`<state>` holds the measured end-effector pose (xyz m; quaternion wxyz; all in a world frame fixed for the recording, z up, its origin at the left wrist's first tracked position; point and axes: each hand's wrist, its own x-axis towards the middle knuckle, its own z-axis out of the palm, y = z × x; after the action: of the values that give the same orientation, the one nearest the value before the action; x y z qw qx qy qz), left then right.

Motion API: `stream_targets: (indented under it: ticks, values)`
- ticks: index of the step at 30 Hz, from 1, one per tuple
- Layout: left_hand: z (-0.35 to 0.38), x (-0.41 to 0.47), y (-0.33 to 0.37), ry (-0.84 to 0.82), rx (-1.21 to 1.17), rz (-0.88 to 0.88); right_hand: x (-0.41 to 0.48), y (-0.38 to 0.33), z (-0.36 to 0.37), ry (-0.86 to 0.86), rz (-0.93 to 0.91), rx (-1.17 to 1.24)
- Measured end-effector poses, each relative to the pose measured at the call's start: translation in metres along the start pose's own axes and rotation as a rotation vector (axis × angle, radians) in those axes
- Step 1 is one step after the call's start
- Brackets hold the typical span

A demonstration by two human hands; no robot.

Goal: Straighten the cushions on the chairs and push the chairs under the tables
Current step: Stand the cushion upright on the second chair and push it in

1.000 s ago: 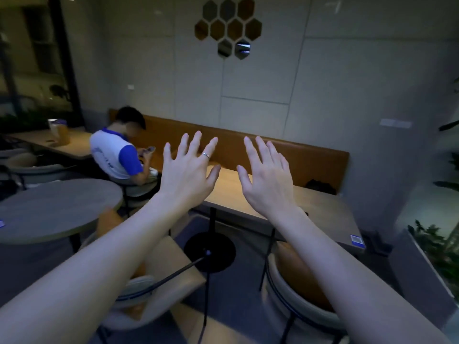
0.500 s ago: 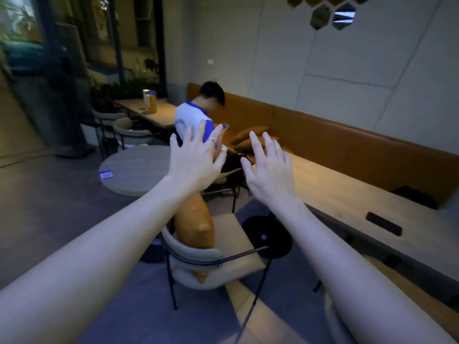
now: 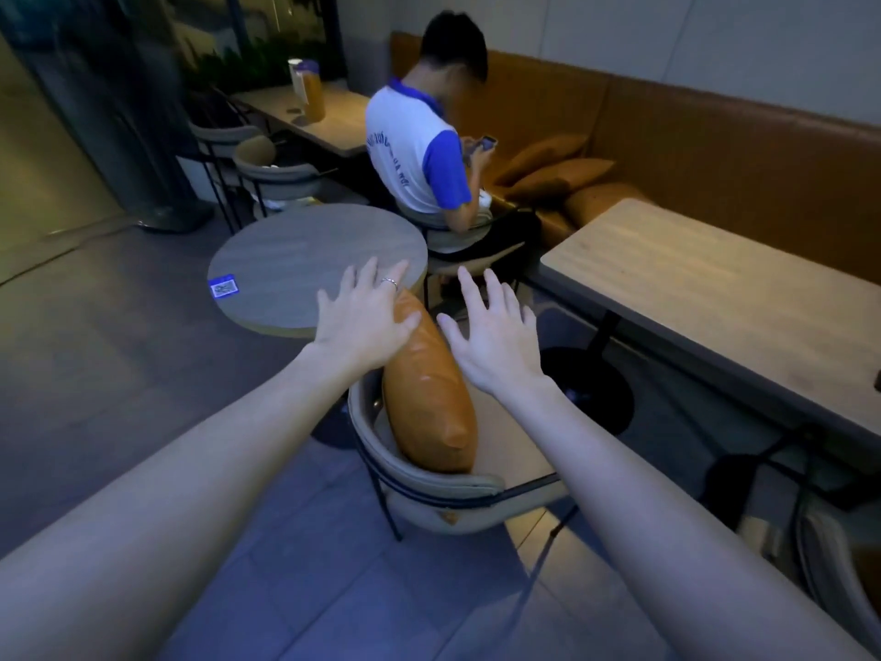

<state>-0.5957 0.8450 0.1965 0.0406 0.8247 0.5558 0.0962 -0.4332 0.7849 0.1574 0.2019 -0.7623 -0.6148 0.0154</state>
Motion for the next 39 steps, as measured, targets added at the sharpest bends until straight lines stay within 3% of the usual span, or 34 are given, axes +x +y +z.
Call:
stream_targets:
  ticks: [10, 18, 25, 29, 39]
  values:
    - [0.071, 0.103, -0.026, -0.217, 0.012, 0.07, 0.058, 0.022, 0.097, -0.244, 0.172, 0.032]
    - [0.133, 0.175, -0.055, -0.369, 0.006, 0.254, 0.076, 0.016, 0.163, -0.319, 0.455, 0.059]
    - [0.186, 0.205, -0.084, -0.567, 0.046, 0.581, 0.061, -0.031, 0.218, -0.29, 0.783, 0.01]
    - [0.207, 0.203, -0.102, -0.622, 0.059, 0.683, 0.051, -0.049, 0.241, -0.271, 0.864, -0.135]
    - [0.237, 0.18, -0.142, -0.456, -0.094, 0.756, 0.021, -0.087, 0.28, 0.01, 0.906, -0.323]
